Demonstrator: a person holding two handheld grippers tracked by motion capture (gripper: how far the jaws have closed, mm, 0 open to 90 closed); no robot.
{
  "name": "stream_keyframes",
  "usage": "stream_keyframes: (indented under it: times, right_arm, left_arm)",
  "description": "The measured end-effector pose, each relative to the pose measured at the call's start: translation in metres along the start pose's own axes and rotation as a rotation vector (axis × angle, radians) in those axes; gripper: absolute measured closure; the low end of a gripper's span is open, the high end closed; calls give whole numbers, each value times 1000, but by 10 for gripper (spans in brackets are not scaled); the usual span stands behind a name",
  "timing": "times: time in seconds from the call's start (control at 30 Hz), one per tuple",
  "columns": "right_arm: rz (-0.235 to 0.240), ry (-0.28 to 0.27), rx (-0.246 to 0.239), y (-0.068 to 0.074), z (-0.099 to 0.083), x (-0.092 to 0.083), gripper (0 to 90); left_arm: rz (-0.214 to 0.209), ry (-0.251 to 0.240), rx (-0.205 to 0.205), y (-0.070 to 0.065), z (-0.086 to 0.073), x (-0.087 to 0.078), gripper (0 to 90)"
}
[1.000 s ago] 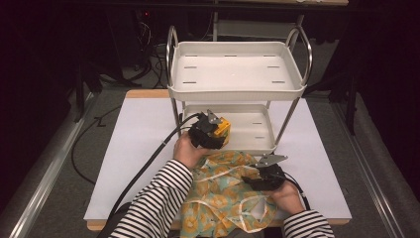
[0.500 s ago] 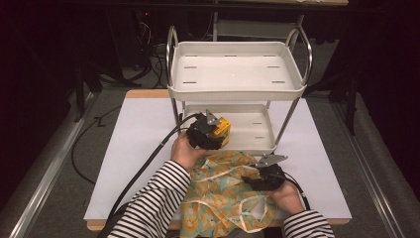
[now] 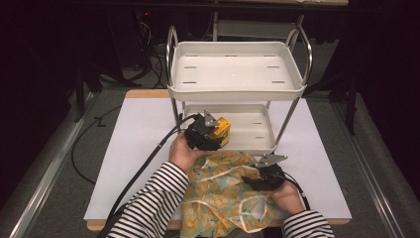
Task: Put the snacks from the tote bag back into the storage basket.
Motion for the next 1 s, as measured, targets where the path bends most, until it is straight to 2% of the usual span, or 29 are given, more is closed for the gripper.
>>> stream_keyframes:
  times: [0.33, 0.57, 0.77, 1.0]
  right_arm:
    - [1, 0, 1, 0, 0, 0, 437]
    - [1, -1, 2, 0, 0, 0, 436]
    - [0, 0, 2, 0, 0, 0, 435]
    - [0, -2, 3, 0, 0, 0, 435]
  left_arm:
    - [-3, 8, 12, 1, 0, -6, 390]
    - [-7, -8, -7, 1, 1, -10, 390]
    - [-7, -6, 2, 1, -1, -13, 388]
    - [-7, -21, -11, 3, -1, -18, 389]
Point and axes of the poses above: each handheld gripper's, and its own axes: x roughly forward along the jaws, z roughly out of its top, y roughly to its left, the point moved 3 cm from there along x, roughly forward along the jaws, and after that the axes turned 4 degrees about y, right-handed, at the moved point
